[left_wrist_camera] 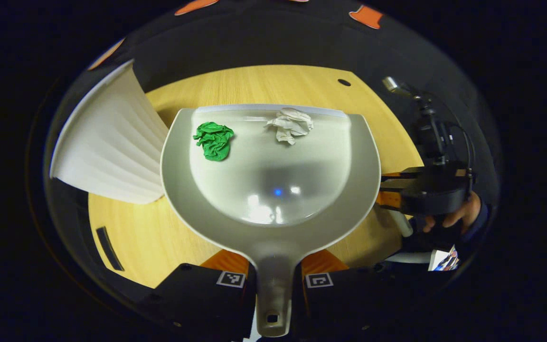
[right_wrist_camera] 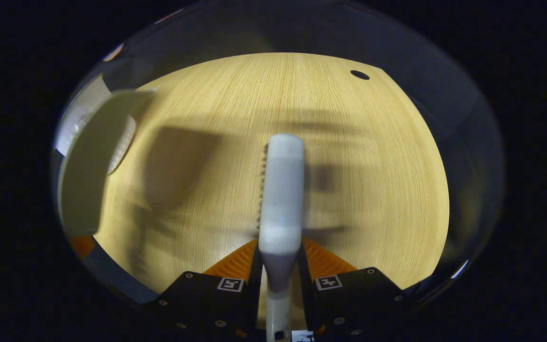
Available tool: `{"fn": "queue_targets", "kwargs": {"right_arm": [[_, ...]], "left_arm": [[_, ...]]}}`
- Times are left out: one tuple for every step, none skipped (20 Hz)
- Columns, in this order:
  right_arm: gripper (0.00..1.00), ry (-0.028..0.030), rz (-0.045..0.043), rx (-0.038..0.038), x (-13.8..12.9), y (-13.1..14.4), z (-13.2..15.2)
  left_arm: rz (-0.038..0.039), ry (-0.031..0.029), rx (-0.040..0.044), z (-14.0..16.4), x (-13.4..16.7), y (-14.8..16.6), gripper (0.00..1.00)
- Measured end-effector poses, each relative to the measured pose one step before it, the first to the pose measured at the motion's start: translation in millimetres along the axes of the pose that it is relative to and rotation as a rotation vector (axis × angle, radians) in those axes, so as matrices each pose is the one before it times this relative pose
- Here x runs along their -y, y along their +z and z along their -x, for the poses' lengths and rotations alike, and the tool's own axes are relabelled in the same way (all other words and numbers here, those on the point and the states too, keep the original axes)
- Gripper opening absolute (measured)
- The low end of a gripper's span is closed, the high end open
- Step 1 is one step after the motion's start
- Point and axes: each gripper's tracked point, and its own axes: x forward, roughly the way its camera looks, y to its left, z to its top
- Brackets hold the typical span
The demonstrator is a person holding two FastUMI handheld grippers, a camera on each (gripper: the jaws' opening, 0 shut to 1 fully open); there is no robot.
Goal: Pick up the small broom and dustpan from the desktop, sweep the trash into the dustpan with the broom, and then empty the trash into the garbage bin.
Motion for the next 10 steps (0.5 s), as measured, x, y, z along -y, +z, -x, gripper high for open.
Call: {"fn": "queue_targets", "kwargs": {"right_arm": [[0.40,0.00437,-0.00358,0.01001,0.18,-3.57,-2.02],[0.50,-0.00350,0.00206,0.00826,0.51,-1.66,-6.53],[0.53,-0.00058,0.00721,0.00717,0.93,0.52,0.40],[0.53,-0.00199,0.00385,0.00266,3.11,0.35,3.33],[0.57,0.00567,0.00098,0.00152,-0.55,0.61,0.80],[0.65,0.01215,-0.00023,0.00449,-0.96,0.70,2.48],[0.68,0.00890,0.00276,0.00392,-1.84,0.61,2.16],[0.73,0.00735,0.00797,0.00425,-4.82,-0.65,1.92],[0.74,0.00039,0.00672,0.00516,-3.32,1.12,-0.02],[0.78,0.00275,0.00450,0.00552,-3.17,0.05,-0.72]], "left_arm": [[-0.00830,-0.00758,0.02771,9.22,1.33,1.66,0.31],[-0.00205,-0.01010,0.02307,5.42,1.15,-0.47,0.31],[0.00296,-0.00419,0.02799,3.86,-2.00,1.38,0.31],[-0.00009,-0.00083,0.02438,-0.89,-2.21,2.87,0.31],[0.01309,-0.00309,0.01756,4.08,-0.47,5.66,0.31],[0.01921,0.00607,0.01969,1.73,-2.38,7.68,0.31],[0.00806,0.01200,0.01759,2.81,-5.02,8.96,0.31],[0.00747,0.02611,0.01486,6.19,-8.82,8.52,0.31],[0.00248,0.03008,0.00634,3.11,-12.20,6.79,0.31],[0.01265,0.03264,-0.00208,7.18,-20.53,3.35,0.31]]}}
